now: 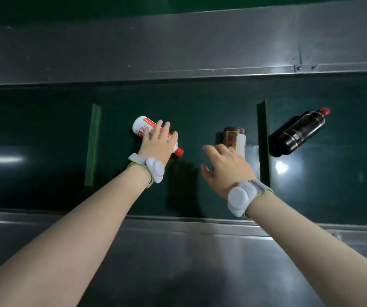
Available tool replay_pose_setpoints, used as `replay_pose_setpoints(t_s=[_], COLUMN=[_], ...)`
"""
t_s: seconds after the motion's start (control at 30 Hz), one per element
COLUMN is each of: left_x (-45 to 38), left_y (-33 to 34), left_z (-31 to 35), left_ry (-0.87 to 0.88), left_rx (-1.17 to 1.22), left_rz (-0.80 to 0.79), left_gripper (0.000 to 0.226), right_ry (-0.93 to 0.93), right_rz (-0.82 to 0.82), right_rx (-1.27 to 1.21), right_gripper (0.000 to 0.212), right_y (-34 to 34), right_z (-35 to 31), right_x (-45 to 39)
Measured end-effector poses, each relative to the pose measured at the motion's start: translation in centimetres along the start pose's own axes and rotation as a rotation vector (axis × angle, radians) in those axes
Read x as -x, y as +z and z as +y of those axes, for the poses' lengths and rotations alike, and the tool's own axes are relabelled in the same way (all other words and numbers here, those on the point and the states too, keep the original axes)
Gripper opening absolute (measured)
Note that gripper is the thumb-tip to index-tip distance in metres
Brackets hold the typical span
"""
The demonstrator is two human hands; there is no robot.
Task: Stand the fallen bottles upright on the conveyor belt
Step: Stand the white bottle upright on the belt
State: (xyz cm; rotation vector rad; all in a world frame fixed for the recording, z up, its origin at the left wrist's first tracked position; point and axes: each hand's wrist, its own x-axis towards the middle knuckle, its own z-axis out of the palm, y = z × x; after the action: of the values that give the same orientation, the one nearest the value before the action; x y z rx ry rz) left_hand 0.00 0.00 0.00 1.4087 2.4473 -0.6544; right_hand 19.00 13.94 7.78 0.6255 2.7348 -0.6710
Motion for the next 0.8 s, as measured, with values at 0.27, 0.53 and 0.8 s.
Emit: replay_pose_setpoints(t_s=[0.27,0.53,0.8], left_x=[-3.4,2.2,6.8], left_y=[1.5,0.7,4.8], left_z=[-2.3,-7.0,-9.4], left_ry=[0.042,-0.351,-0.681], left_rx=[-0.17,0.699,1.272], left_rz=[-0.06,0.212,0.236], left_gripper=[0.051,0.065,0.067], right_ry=[0.058,-0.034,-0.095], right_rz=[-0.091,-0.111,-0.141], right_rx=[-0.032,-0.025,-0.031], right_gripper=[0.043,0.044,0.044], right_y=[2.1,0.6,1.3], right_z=[0.0,-6.3,-11.5], right_x=[0.2,-2.1,-3.6])
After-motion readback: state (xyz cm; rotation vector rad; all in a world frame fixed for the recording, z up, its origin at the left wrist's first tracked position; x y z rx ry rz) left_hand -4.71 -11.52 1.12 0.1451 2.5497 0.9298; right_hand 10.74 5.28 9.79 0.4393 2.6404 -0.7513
